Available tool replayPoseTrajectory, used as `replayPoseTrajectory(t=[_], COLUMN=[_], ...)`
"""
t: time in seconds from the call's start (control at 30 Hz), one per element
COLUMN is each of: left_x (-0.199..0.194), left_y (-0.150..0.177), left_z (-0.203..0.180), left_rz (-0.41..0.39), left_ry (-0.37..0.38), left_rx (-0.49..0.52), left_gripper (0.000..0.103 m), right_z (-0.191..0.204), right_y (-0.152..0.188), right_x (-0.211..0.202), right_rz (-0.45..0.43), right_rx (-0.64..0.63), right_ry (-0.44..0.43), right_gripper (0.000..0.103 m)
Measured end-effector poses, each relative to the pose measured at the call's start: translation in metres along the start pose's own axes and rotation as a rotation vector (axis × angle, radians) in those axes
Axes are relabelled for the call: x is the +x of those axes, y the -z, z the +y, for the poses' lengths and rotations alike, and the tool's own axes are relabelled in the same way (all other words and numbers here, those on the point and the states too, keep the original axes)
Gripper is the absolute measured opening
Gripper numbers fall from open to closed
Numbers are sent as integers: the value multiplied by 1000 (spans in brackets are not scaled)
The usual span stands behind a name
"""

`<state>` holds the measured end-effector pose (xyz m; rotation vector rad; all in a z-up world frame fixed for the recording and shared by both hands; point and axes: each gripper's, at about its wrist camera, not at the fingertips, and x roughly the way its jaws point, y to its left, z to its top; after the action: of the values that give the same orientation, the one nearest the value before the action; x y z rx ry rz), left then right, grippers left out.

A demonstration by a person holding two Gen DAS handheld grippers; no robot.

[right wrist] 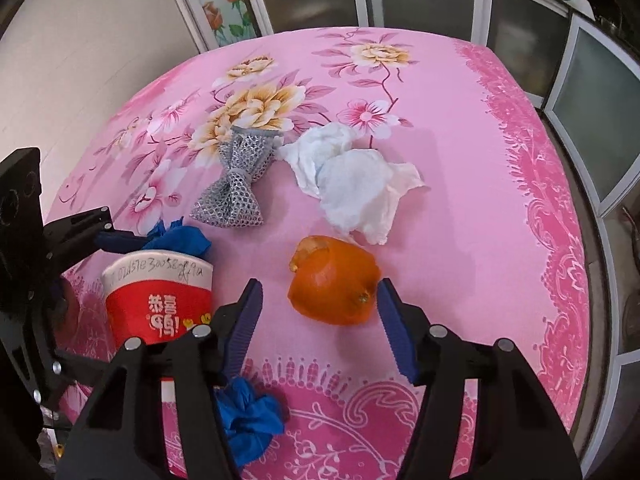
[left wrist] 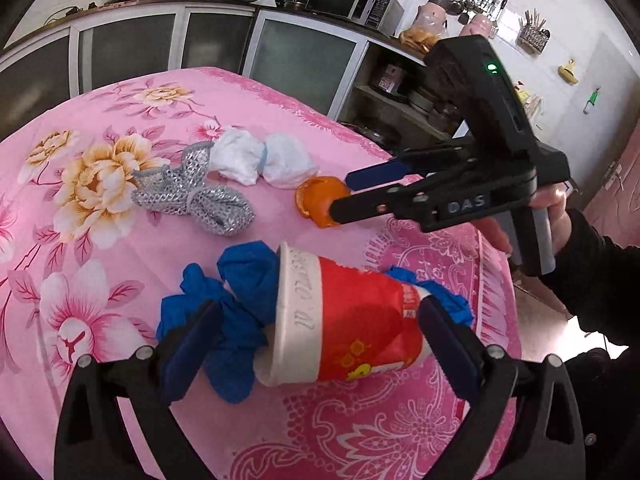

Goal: Collect trash
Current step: 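Grasp the red paper cup with the left tool while the right tool grasps the orange peel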

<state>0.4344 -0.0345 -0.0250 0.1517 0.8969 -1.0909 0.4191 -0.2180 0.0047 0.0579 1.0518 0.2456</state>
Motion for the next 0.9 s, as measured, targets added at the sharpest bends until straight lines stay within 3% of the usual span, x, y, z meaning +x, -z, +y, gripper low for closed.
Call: replayPoseTrajectory(t=[0.3, 0.37, 0.57, 0.7, 0.77, 0.83, 0.9], left_x=[-27, -26, -2, -2, -3, -4, -6], left_y=[-3, -3, -2, -2, -1, 0, 2], left_z=[-11, -13, -21, -24, -26, -28, -27], left_rz=[-45, -33, 37, 28, 28, 30, 23], left_ry=[6, 36, 21, 32, 26, 22, 29], left_rx=[32, 31, 64, 65, 72, 75, 64], left_gripper=[95, 95, 93, 73, 66, 49, 43], right_z=[1, 1, 0, 2, 5, 7, 9], right_y=[0, 0, -2, -1, 0, 1, 2], right_x=[0, 1, 4, 5, 6, 6, 7], right_rz=[-6, -3, -1, 0, -1, -4, -10], right_rx=[7, 8, 6, -8, -23, -33, -31], right_ry=[-6, -5, 1, 20, 36, 48, 60], right_gripper=[51, 51, 50, 35, 34, 31, 25])
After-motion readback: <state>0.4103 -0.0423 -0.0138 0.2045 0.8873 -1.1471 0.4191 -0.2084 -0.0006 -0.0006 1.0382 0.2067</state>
